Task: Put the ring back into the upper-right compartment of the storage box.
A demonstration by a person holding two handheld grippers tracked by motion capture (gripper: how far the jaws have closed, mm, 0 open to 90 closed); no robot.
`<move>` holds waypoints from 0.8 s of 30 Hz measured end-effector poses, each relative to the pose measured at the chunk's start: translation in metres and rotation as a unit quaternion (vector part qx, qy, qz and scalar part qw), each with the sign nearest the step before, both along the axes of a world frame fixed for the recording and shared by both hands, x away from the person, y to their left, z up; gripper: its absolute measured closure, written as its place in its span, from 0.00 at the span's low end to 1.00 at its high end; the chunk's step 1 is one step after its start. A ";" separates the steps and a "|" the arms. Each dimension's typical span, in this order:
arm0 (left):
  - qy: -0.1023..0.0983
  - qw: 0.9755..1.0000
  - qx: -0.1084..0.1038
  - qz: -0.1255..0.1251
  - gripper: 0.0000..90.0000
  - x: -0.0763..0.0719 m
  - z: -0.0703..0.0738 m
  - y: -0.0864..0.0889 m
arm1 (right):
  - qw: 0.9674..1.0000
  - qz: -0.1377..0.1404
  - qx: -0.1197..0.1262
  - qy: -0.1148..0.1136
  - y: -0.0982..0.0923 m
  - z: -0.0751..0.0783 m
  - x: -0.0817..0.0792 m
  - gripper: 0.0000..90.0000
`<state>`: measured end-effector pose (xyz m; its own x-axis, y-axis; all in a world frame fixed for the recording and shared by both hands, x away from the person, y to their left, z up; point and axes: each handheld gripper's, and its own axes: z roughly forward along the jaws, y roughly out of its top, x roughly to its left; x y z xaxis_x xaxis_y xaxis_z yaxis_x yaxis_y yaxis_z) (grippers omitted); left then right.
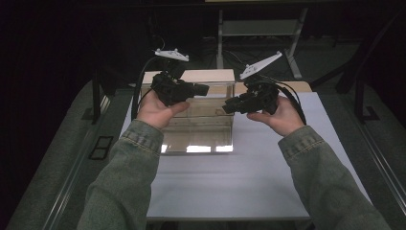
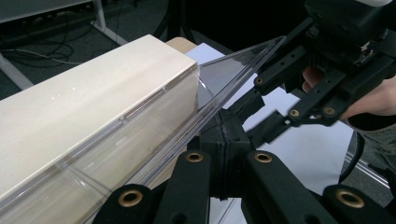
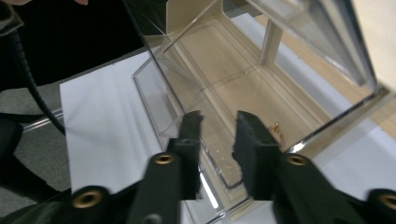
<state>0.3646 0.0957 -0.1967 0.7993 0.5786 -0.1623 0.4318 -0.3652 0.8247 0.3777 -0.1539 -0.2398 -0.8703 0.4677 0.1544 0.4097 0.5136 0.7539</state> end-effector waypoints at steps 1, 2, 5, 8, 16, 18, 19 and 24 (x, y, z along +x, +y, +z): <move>0.000 1.000 0.000 0.000 0.99 0.000 0.000 0.000 | 1.000 -0.004 0.005 0.002 -0.001 -0.001 -0.001 0.67; 0.000 1.000 -0.001 0.000 0.99 0.000 0.000 0.000 | 1.000 -0.002 0.007 0.003 -0.003 -0.002 -0.002 0.65; -0.001 1.000 -0.001 0.001 0.99 0.000 0.000 -0.001 | 1.000 0.001 0.007 0.008 -0.008 -0.006 -0.005 0.55; -0.001 1.000 -0.003 0.001 0.99 0.000 -0.001 -0.001 | 1.000 0.003 0.011 0.011 -0.013 -0.009 -0.009 0.47; -0.001 1.000 -0.003 -0.001 0.99 -0.001 -0.001 -0.002 | 1.000 -0.017 0.016 0.003 -0.029 -0.019 -0.020 0.22; -0.002 1.000 -0.005 -0.003 0.99 -0.001 -0.001 -0.002 | 0.999 -0.026 0.020 0.008 -0.034 -0.021 -0.024 0.16; -0.003 1.000 -0.006 -0.002 0.99 -0.002 -0.001 -0.003 | 0.999 -0.026 0.023 0.009 -0.036 -0.023 -0.025 0.12; -0.003 1.000 -0.005 -0.003 0.99 -0.001 -0.001 -0.003 | 0.998 -0.033 0.048 0.019 -0.052 -0.033 -0.027 0.01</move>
